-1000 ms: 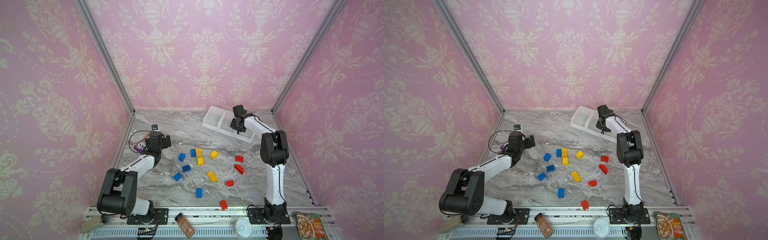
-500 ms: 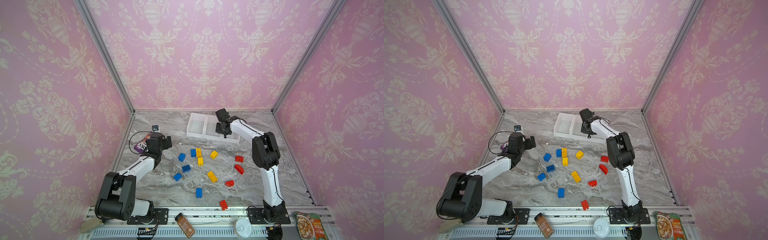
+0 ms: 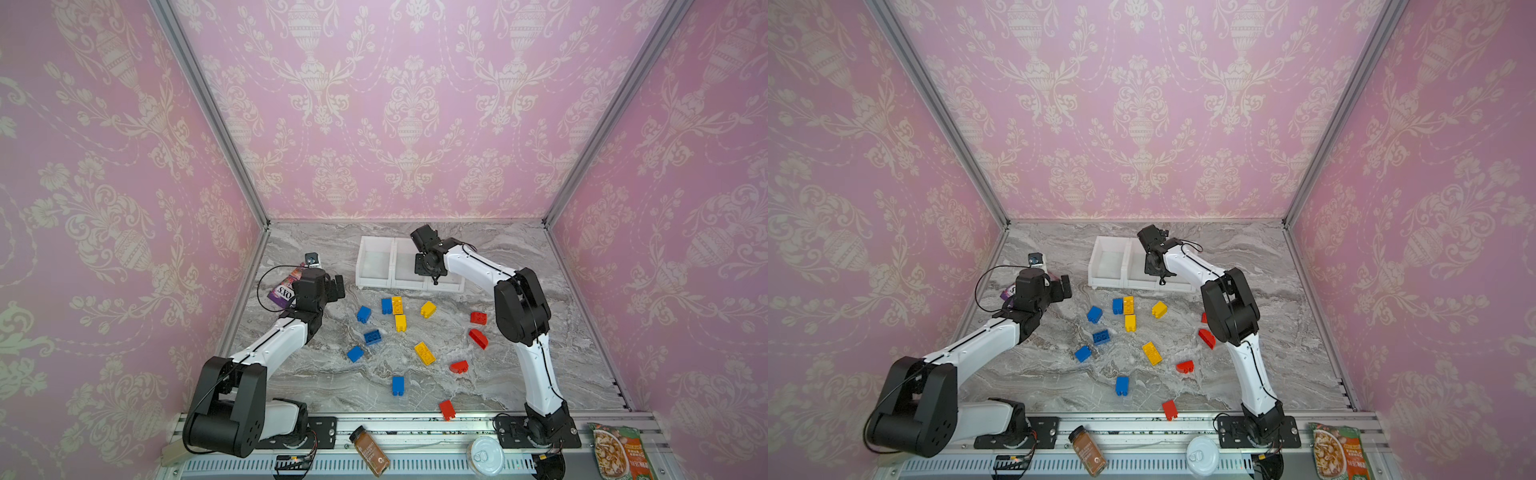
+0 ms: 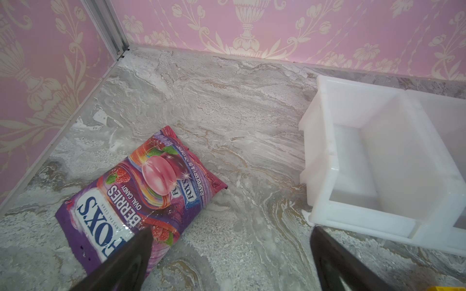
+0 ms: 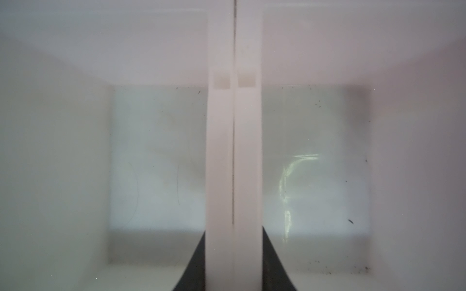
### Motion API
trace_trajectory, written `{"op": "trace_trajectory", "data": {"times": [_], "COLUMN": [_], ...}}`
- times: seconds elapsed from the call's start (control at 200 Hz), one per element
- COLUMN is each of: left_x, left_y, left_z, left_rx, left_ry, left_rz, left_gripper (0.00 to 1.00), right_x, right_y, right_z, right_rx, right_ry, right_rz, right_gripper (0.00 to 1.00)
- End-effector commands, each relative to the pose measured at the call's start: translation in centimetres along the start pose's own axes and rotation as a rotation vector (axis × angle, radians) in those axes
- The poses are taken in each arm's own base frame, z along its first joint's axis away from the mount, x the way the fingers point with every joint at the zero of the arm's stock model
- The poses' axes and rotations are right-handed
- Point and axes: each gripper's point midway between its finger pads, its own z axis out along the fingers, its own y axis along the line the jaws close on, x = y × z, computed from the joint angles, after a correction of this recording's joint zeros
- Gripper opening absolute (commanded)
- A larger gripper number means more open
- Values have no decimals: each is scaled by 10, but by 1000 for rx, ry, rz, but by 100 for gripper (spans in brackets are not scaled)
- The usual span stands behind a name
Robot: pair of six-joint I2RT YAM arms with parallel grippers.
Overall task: Sort the legos into containers by color
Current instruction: Rotate the container at the top-center of the table.
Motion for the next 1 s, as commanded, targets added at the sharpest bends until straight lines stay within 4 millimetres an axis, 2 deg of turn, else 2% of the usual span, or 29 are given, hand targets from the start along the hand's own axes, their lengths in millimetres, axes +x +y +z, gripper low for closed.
{"op": "trace_trajectory", "data": {"times": [0.0, 0.25, 0.46, 0.585, 0.765, 0.876, 0.996], "left_x": [12, 14, 19, 23, 36, 43, 46], "left_y": [-1, -9, -22, -35, -53, -62, -69], "left_z": [-7, -12, -18, -20, -22, -26, -32], "left_rx": [3, 18, 58, 101, 176, 217, 254], "left_ry": [32, 46, 79, 108, 179, 215, 239], "left_rz": [-3, -3, -11, -2, -7, -5, -19], "left_gripper": [99, 99, 99, 99, 99, 99, 99], "right_x": [16, -3, -23, -25, -6, 19, 57], "right_y": [4, 4, 6, 1, -11, -23, -39], "right_z": [6, -12, -47, -71, -102, -113, -116], "right_rx": [10, -5, -49, -75, -120, -143, -180], "right_ry": [44, -39, -110, -132, -120, -77, 6], "right_rz": [16, 20, -3, -10, -35, -71, -88], "right_gripper": [5, 34, 56, 67, 78, 81, 81]}}
